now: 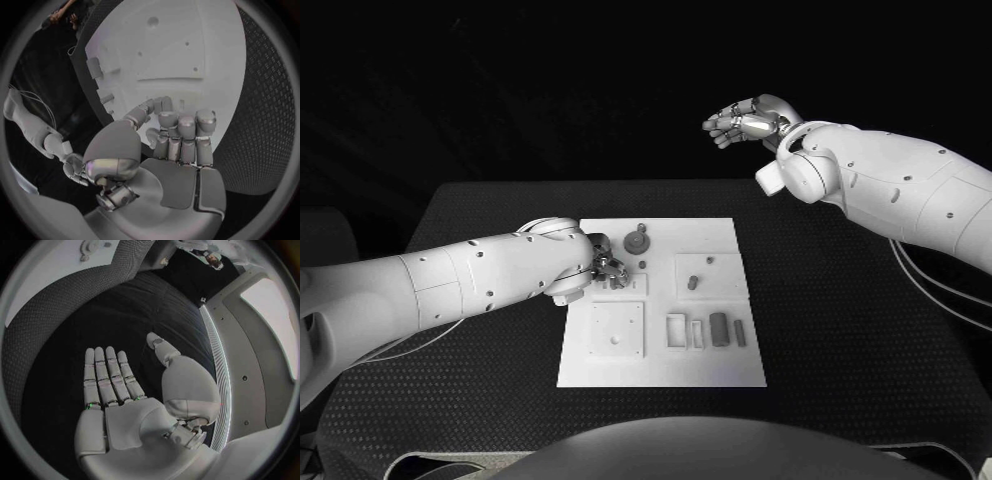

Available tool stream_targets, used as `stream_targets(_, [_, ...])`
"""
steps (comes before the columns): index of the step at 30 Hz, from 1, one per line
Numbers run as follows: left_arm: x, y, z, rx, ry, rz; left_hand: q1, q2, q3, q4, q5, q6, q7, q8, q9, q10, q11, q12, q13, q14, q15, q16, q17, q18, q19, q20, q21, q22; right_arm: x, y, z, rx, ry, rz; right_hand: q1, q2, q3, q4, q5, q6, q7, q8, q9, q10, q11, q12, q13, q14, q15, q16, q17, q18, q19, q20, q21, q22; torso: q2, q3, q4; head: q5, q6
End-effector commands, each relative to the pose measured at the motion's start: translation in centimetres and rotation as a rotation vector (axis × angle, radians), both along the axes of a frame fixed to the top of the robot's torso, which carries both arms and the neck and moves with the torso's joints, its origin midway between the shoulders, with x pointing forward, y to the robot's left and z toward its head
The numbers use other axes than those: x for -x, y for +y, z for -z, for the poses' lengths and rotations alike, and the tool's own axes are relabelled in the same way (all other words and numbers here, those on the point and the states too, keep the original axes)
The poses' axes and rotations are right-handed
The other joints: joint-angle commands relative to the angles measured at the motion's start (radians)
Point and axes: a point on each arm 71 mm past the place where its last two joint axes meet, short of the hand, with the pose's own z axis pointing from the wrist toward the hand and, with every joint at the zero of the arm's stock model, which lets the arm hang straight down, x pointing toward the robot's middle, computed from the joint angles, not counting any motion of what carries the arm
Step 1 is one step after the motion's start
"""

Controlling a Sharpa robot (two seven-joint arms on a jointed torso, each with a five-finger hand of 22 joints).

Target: Assemble the parts on the task board

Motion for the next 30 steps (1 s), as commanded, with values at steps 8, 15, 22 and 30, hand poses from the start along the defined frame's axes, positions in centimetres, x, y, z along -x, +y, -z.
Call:
stream_targets(8, [0.18, -0.21, 0.16, -0.014, 0.009, 0.026, 0.004, 0.008, 0.05, -0.045, 0.003, 0.012, -0.01, 0.002, 0.001, 0.052, -0.06, 0.001, 0.002, 0.09, -0.108, -0.005, 0.002, 0.061, -0.001, -0.129, 0.004, 0.016, 0.03, 0.22, -0.03, -0.005, 0.004, -0.018, 0.008, 0.0, 0.0, 0.006, 0.0, -0.007, 0.012, 0.004, -0.001, 0.009, -0.001, -0.005, 0.001, 0.003, -0.002, -0.004, -0.002, -0.006, -0.006, -0.002, -0.004, 0.002, -0.001, 0.0007, -0.0001, 0.001, 0.0])
stream_targets(15, [0.14, -0.22, 0.14, -0.015, 0.006, 0.02, -0.001, 0.005, 0.048, -0.041, 0.002, 0.012, -0.009, 0.002, 0.001, 0.051, -0.06, 0.001, 0.002, 0.09, -0.108, -0.005, 0.002, 0.061, -0.001, -0.129, 0.005, 0.015, 0.05, 0.22, -0.02, -0.007, 0.005, -0.019, 0.008, 0.0, 0.0, 0.006, 0.0, -0.007, 0.012, 0.004, -0.001, 0.01, -0.001, -0.005, 0.001, 0.003, -0.002, -0.005, -0.002, -0.006, -0.006, -0.002, -0.005, 0.002, -0.001, 0.0003, -0.0005, 0.002, 0.0])
stream_targets(22, [0.14, -0.39, 0.15, -0.015, 0.007, 0.025, -0.061, -0.031, 0.026, 0.018, -0.084, 0.007, -0.009, -0.004, 0.002, 0.046, -0.059, 0.0, 0.002, 0.09, -0.107, -0.009, 0.006, 0.063, -0.003, -0.127, 0.006, 0.012, 0.07, 0.29, -0.01, -0.009, 0.008, -0.022, 0.008, 0.0, 0.0, 0.006, 0.0, -0.007, 0.012, 0.004, -0.002, 0.01, 0.0, -0.006, 0.001, 0.002, -0.001, -0.005, -0.003, -0.006, -0.007, -0.002, -0.006, 0.003, -0.001, 0.0005, -0.0008, 0.002, 0.0])
stream_targets(30, [0.15, -0.36, 0.23, -0.016, 0.009, 0.025, -0.106, -0.06, 0.002, 0.055, -0.109, 0.007, -0.01, -0.007, 0.003, 0.046, -0.06, 0.0, 0.003, 0.091, -0.108, -0.01, 0.011, 0.068, -0.006, -0.128, 0.007, 0.012, 0.06, 0.22, 0.03, -0.009, 0.014, -0.022, 0.008, 0.001, -0.001, 0.007, 0.0, -0.008, 0.013, 0.004, -0.002, 0.01, 0.0, -0.008, 0.001, 0.001, -0.001, -0.006, -0.003, -0.007, -0.007, -0.002, -0.007, 0.003, -0.001, 0.0, -0.0004, -0.001, 0.0])
